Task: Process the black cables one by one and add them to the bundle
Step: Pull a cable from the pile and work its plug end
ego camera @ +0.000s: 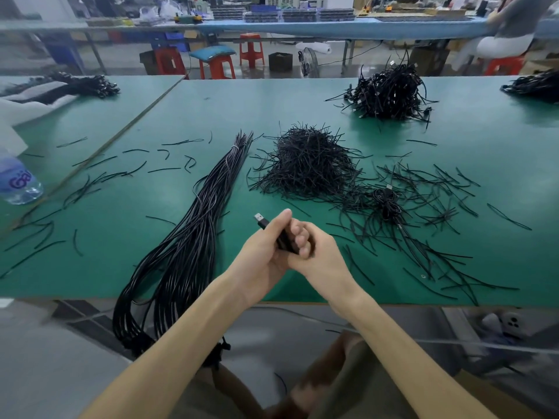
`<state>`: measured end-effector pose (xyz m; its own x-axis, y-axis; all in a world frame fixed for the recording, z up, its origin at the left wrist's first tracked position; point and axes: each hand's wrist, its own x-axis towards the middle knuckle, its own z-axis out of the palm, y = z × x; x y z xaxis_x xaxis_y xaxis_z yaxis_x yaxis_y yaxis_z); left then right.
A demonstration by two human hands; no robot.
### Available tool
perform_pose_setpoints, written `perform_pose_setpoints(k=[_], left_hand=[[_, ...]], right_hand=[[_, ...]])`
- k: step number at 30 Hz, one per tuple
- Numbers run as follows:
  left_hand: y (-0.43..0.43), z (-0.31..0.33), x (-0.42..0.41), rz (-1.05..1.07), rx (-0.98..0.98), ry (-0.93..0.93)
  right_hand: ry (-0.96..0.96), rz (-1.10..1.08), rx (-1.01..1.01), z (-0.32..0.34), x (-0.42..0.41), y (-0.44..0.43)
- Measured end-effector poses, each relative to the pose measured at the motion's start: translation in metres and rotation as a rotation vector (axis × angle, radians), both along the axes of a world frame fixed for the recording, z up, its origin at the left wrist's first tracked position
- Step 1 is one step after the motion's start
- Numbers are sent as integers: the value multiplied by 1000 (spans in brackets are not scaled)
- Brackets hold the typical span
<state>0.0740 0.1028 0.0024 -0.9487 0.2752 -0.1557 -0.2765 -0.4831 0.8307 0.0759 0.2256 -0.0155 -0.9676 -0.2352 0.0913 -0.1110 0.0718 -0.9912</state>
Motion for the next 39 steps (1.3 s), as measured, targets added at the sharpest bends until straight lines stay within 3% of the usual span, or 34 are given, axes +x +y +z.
perform_pose_setpoints(k=[8, 18, 26, 31, 39], left_hand=[[-8, 7, -3, -191, -186, 130], [-7, 2, 2, -66, -184, 209], [-27, 4, -4, -264, -190, 310], [-35, -1, -5, -159, -247, 312], [-34, -10, -1, 31, -421, 262]], right_hand=[[-21, -133, -237, -9, 2, 2], [117, -144, -207, -8, 4, -8], [107, -160, -181, -10, 2, -3], [175, -233, -84, -6, 0, -2], [355, -176, 356, -2, -2, 3]])
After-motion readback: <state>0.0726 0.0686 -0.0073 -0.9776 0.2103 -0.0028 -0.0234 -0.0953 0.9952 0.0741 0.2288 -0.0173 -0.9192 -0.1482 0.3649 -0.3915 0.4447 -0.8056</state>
